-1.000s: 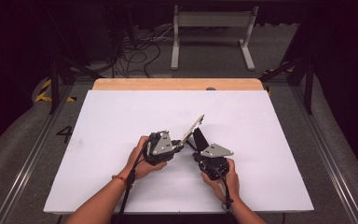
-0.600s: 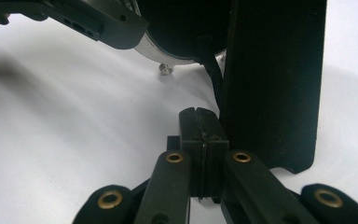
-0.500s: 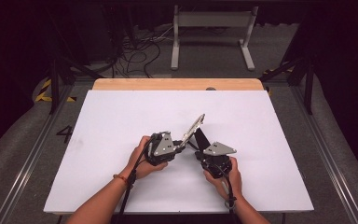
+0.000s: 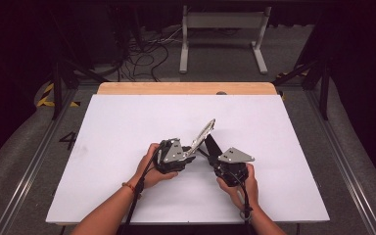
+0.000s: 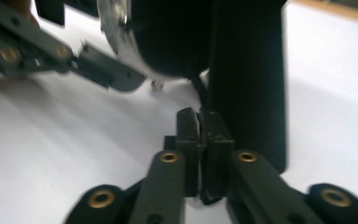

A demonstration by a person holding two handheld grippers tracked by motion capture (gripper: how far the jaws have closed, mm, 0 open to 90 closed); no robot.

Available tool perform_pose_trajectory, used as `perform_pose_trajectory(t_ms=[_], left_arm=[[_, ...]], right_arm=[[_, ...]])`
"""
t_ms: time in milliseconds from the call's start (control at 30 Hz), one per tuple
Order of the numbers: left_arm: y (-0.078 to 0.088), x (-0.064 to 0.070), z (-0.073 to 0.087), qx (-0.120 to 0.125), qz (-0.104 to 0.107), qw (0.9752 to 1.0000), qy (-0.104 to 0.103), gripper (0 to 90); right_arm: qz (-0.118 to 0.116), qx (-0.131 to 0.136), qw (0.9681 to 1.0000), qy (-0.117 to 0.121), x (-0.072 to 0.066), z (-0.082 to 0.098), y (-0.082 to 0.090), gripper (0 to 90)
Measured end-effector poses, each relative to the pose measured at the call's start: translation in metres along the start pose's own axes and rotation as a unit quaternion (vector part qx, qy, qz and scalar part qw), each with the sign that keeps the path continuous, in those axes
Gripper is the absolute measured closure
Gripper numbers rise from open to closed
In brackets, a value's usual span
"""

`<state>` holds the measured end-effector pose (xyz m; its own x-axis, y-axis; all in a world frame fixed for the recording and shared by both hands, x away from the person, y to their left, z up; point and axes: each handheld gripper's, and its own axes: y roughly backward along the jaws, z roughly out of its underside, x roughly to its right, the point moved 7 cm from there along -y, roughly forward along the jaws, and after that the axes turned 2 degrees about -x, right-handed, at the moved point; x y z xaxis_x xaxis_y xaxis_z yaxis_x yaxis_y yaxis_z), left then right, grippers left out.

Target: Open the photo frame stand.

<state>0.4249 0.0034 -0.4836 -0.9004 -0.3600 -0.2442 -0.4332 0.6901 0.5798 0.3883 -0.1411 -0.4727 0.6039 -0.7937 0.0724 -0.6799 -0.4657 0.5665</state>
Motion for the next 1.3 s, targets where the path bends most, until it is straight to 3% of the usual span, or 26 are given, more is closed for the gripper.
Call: perform_pose_trajectory(t_ms=[67,167,367,467,733,867,1067,1300], left_arm=[[-0.001,0.001,-0.001,0.001,-0.002,1.0000,0.000,62.1],[-0.003,0.000,-0.001,0.002,-0.007,1.0000,-0.001,62.9],[-0.005,-0.003,0.000,0.001,-0.012,0.9999,-0.010,69.5],[-0.005,-0.004,0.002,0.003,-0.006,0.9999,-0.012,69.5],[-0.003,-0.003,0.001,-0.007,-0.016,0.9994,-0.028,72.0],[-0.002,-0.001,0.000,-0.005,-0.009,0.9995,-0.031,71.8],[0.000,0.004,-0.003,-0.004,-0.008,0.9992,-0.040,72.5],[0.002,0.007,-0.005,-0.006,-0.009,0.9989,-0.046,73.5]], right_arm=[[0.019,0.010,0.9997,0.010,0.002,-0.004,0.006,79.3],[0.037,0.014,0.9992,0.006,0.006,-0.006,0.008,62.7],[0.048,-0.006,0.9988,-0.001,0.010,0.002,0.000,53.9],[0.058,-0.014,0.9982,-0.002,0.013,0.005,-0.003,54.2],[0.049,-0.017,0.9986,-0.008,0.016,0.007,-0.005,54.3],[0.050,-0.019,0.9985,-0.008,0.017,0.007,-0.004,55.6],[0.046,-0.019,0.9986,-0.016,0.021,0.008,-0.003,61.2],[0.039,-0.023,0.9989,-0.010,0.022,0.008,-0.002,67.7]])
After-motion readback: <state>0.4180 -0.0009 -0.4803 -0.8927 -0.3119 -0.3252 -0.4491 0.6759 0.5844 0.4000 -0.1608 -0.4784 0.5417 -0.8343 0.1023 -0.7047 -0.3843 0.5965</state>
